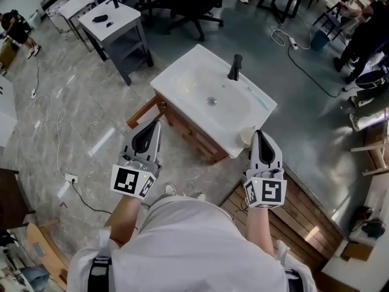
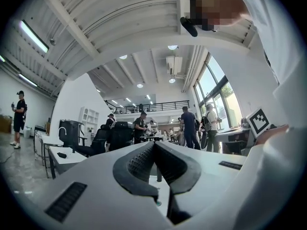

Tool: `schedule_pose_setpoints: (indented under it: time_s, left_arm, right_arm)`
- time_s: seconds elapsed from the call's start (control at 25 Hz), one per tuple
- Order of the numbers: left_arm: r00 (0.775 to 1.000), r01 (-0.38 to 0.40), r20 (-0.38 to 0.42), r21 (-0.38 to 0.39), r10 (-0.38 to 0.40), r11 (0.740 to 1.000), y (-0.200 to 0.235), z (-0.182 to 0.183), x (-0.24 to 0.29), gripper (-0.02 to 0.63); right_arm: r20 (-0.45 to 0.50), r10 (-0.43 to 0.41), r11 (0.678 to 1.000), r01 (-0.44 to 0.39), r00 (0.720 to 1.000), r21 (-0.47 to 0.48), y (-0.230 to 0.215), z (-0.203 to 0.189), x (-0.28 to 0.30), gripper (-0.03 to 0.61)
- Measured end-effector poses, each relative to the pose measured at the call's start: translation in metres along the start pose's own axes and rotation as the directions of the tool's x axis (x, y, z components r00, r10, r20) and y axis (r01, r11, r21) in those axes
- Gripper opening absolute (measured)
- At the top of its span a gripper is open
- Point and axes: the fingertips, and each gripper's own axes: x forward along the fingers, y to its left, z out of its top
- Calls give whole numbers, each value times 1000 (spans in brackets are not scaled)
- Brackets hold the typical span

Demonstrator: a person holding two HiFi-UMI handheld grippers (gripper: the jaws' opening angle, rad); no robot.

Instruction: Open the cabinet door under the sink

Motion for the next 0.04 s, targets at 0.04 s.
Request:
schedule_pose_setpoints:
  time_s: [0.04]
  left_arm:
    - [1000, -6, 8, -8, 6, 1000, 1, 1, 0, 16]
  right_arm:
    - [4, -4, 1000, 4, 1000, 2, 0, 1, 0, 32]
